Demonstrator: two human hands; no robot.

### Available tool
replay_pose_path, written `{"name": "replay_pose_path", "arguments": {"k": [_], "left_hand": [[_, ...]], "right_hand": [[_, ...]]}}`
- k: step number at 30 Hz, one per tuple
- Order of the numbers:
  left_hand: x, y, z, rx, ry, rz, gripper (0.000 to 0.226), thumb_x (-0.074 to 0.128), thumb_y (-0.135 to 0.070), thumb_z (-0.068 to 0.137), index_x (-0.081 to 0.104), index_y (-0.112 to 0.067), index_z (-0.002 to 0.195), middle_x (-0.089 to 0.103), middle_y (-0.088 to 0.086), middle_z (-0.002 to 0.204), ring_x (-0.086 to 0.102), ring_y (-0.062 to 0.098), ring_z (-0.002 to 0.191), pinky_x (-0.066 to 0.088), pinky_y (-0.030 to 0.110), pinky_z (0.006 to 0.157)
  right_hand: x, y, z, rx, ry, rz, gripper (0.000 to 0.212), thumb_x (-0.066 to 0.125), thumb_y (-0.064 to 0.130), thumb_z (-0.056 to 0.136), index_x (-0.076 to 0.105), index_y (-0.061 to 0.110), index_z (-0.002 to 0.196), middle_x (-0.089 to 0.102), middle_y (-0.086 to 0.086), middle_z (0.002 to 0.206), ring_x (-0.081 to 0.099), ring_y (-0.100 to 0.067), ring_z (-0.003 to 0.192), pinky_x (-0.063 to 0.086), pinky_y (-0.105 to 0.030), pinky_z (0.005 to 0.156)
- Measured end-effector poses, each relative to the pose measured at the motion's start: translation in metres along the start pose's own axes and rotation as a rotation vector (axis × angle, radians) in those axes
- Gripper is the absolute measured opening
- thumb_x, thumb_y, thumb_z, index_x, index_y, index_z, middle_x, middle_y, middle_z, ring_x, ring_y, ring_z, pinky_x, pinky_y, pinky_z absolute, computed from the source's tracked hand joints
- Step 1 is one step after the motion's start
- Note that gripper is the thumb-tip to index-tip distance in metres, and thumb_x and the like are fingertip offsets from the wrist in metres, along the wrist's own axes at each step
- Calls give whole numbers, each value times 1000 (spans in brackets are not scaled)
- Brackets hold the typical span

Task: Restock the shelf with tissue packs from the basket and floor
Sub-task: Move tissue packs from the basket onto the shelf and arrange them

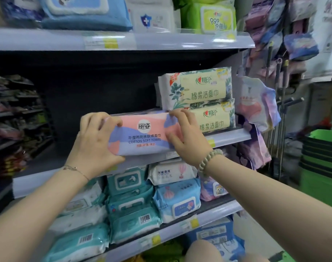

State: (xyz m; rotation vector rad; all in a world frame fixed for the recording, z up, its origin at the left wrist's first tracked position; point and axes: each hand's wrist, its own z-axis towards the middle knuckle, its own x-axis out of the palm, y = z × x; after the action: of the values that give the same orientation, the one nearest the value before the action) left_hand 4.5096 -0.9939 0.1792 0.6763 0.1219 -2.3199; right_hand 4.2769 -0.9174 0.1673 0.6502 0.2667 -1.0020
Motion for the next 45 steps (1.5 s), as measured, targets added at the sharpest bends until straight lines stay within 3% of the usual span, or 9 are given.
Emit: {"name": "replay_pose_path", "arguments": {"k": [3, 10, 16, 22, 29, 35, 38, 41, 45], "left_hand": [[0, 7, 3, -26, 4, -17, 74, 85, -12, 42, 51, -18, 107, 46, 5, 109, 35, 26, 104, 41, 33, 77], [-2, 16, 14, -107, 28, -26, 79, 94, -33, 41, 56, -19, 109, 44, 5, 111, 32, 20, 102, 51, 41, 69], [8, 25, 15, -132, 98, 44, 86, 91, -46, 38, 55, -18, 111, 41, 8, 114, 31, 21, 103, 52, 39, 60], [22, 36, 5, -134, 108, 54, 77, 62, -73, 48, 46, -28, 108, 37, 7, 114, 31, 22, 106, 53, 38, 63], [32, 30, 7, -230, 123, 9, 57, 74, -56, 69, 52, -26, 112, 32, 1, 121, 25, 19, 117, 50, 36, 74], [51, 14, 15, -317, 184, 3, 40, 73, -46, 76, 50, -17, 94, 30, 7, 124, 24, 23, 118, 47, 33, 78], [52, 12, 17, -303, 178, 30, 34, 65, -47, 82, 49, -17, 88, 33, 6, 117, 26, 24, 117, 46, 34, 70], [51, 11, 15, -261, 143, 161, 30, 64, -43, 80, 49, -18, 85, 39, 7, 114, 32, 26, 112, 37, 33, 70], [52, 6, 15, -191, 67, 313, 26, 66, -36, 74, 55, -14, 85, 48, 11, 108, 39, 29, 99, 32, 37, 67]], "right_hand": [[7, 3, 9, 17, 0, -10, 45, 48, 16, 93, 37, 14, 136, 24, -9, 143, 43, -26, 118, 29, -20, 87], [16, 8, 28, 70, 20, -7, 43, 48, 18, 93, 37, 17, 135, 22, -9, 146, 47, -25, 115, 39, -27, 85], [31, 6, 37, 83, -7, 14, 40, 53, 11, 90, 41, 15, 128, 26, -9, 141, 45, -22, 115, 37, -22, 85], [51, -4, 45, 43, -25, -78, 37, 56, 5, 86, 45, 11, 120, 31, -14, 133, 37, -35, 123, 39, -48, 101], [59, -12, 52, 5, -90, -304, 27, 58, 10, 86, 49, 10, 112, 35, -16, 132, 41, -38, 117, 48, -48, 90], [58, -12, 50, 16, -10, -526, 35, 59, 13, 85, 48, 15, 118, 26, -16, 141, 33, -38, 123, 50, -40, 86], [56, -13, 42, -17, 22, -567, 37, 58, 20, 85, 50, 14, 121, 24, -17, 145, 30, -39, 125, 50, -38, 85], [55, -18, 34, -87, 4, -592, 35, 63, 21, 78, 57, 9, 110, 40, -22, 136, 42, -43, 116, 48, -45, 83], [48, -20, 27, -147, 6, -578, 29, 64, 23, 73, 60, 8, 97, 55, -16, 109, 53, -35, 90, 46, -38, 67]]}}
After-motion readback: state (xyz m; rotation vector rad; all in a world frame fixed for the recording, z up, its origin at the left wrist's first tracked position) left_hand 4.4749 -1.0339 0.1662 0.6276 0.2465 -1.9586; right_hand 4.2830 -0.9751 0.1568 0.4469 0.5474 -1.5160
